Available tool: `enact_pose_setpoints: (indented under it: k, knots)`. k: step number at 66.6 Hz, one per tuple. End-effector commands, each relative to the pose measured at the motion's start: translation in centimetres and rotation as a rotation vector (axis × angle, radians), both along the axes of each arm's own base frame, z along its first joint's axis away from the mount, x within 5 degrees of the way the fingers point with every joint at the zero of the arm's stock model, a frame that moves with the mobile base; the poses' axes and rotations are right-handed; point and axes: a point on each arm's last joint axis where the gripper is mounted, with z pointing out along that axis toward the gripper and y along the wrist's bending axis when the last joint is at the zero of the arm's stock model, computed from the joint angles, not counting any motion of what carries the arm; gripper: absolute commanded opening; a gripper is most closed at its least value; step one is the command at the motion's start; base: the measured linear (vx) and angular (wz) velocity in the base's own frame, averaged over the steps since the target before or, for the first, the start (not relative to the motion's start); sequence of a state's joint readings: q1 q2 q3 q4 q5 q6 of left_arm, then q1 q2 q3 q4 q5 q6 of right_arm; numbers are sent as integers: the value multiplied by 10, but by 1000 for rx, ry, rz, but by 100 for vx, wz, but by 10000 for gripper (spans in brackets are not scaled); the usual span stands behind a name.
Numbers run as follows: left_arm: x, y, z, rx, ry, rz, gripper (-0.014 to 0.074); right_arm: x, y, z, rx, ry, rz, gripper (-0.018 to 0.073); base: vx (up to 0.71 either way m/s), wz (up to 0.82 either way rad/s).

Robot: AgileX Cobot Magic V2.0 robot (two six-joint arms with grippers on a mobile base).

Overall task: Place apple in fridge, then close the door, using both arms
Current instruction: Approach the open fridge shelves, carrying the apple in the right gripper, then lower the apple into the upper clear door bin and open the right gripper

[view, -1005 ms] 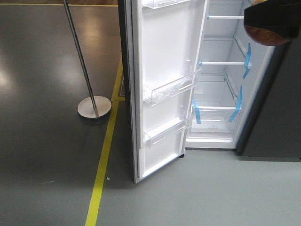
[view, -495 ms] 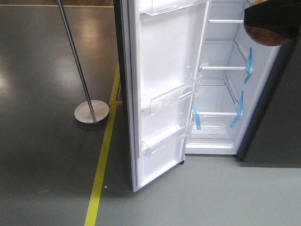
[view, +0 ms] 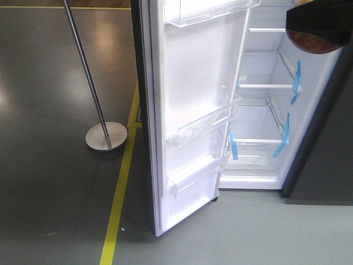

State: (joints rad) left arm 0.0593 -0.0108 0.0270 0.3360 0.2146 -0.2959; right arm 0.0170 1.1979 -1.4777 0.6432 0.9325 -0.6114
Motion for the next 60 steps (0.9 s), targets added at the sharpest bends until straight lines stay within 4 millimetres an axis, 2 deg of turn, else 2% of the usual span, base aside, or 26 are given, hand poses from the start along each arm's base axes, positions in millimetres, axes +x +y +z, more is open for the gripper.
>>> enact_pose_setpoints:
  k: [1, 60]
  knots:
    - [0, -2, 1, -4, -63, -23, -8, -8, -2, 21, 45, -114, -26, 186, 12, 1]
    - [0, -2, 1, -4, -63, -23, -8, -8, -2, 21, 45, -114, -26, 186, 13, -2]
